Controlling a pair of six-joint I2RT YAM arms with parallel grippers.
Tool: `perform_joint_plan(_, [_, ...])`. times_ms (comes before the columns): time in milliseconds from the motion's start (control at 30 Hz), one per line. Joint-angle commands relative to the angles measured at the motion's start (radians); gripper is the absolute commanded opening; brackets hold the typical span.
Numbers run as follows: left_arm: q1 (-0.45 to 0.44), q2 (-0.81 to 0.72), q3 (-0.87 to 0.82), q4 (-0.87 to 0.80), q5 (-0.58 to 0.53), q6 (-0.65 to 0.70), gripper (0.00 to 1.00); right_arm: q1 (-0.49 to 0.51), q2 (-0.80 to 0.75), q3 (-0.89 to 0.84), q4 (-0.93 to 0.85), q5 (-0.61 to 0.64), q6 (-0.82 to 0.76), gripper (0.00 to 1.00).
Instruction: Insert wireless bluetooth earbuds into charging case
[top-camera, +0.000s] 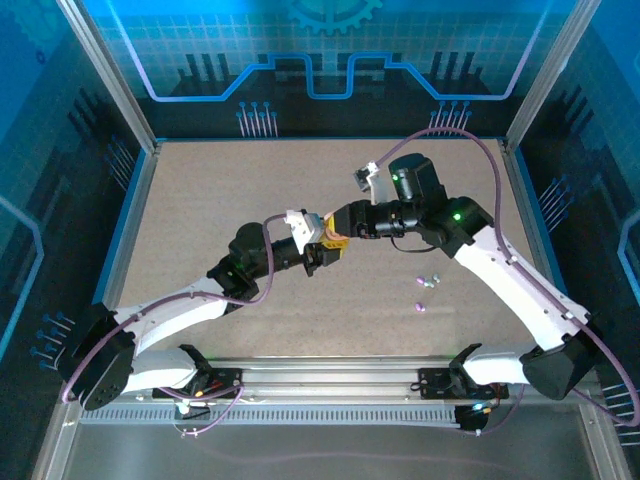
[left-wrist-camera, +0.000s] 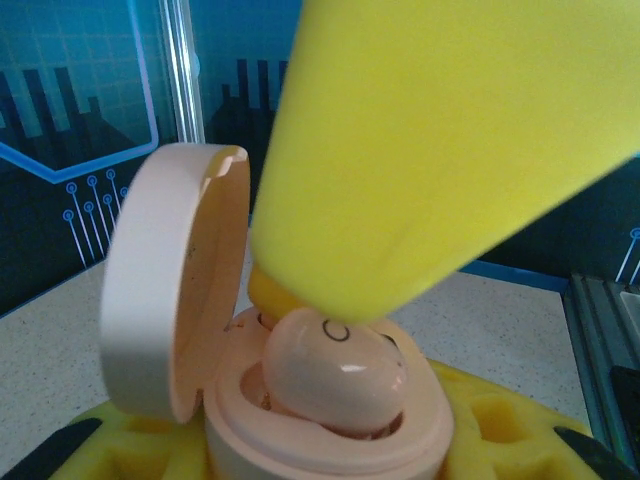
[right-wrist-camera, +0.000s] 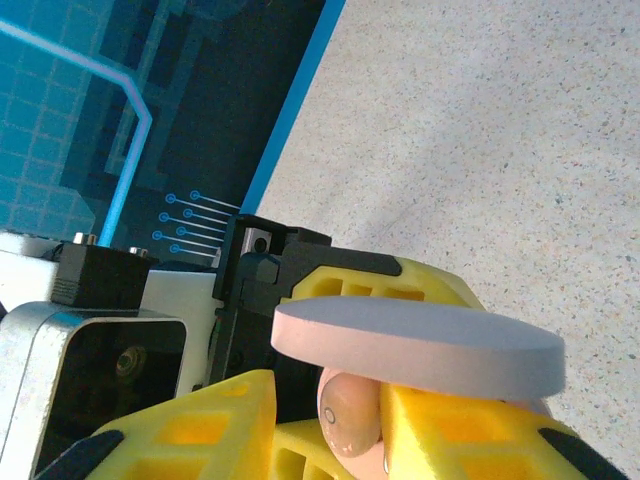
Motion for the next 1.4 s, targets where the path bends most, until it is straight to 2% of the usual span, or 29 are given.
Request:
perform_joint_plan(0, [-0.007, -0.004, -0.007, 0.065, -0.003, 0.002, 0.27, 0.009, -0.035, 0.025, 0.002, -0.002, 0.006, 0.36])
perform_joint_plan(333, [-0.006, -0.010, -0.010, 0.059, -0.001, 0.015, 0.27, 0.001, -0.098, 0.021, 0.038, -0.003, -0.006, 0.37])
perform_joint_plan(533, [-0.006, -0.027, -0.014, 0.040, 0.032, 0.028, 0.27, -0.031, -0.161, -0.023, 0.079, 0.113, 0.007, 0.39])
perform_joint_plan(733, [-0.007, -0.046, -0.009, 0.016, 0.081, 0.027, 0.27, -0.085, -0.099, 0.020, 0.012, 0.156, 0.039, 0.45])
perform_joint_plan(833, [-0.010, -0.057, -0.004, 0.014, 0.092, 0.023, 0.28, -0.090, -0.037, 0.057, -0.012, 0.122, 0.045, 0.50])
perform_joint_plan(1033, [-0.011, -0.071, 0.007, 0.003, 0.086, 0.022, 0.28, -0.090, 0.043, 0.088, -0.021, -0.032, 0.023, 0.52])
perform_joint_plan(1233, [-0.012, -0.073, 0.010, 0.026, 0.066, 0.004, 0.28, -0.105, -0.012, 0.014, -0.021, -0.069, 0.013, 0.54])
perform_joint_plan(1367, [-0.011, -0.073, 0.007, 0.045, 0.073, -0.009, 0.28, -0.146, -0.062, -0.089, 0.062, -0.189, 0.060, 0.55])
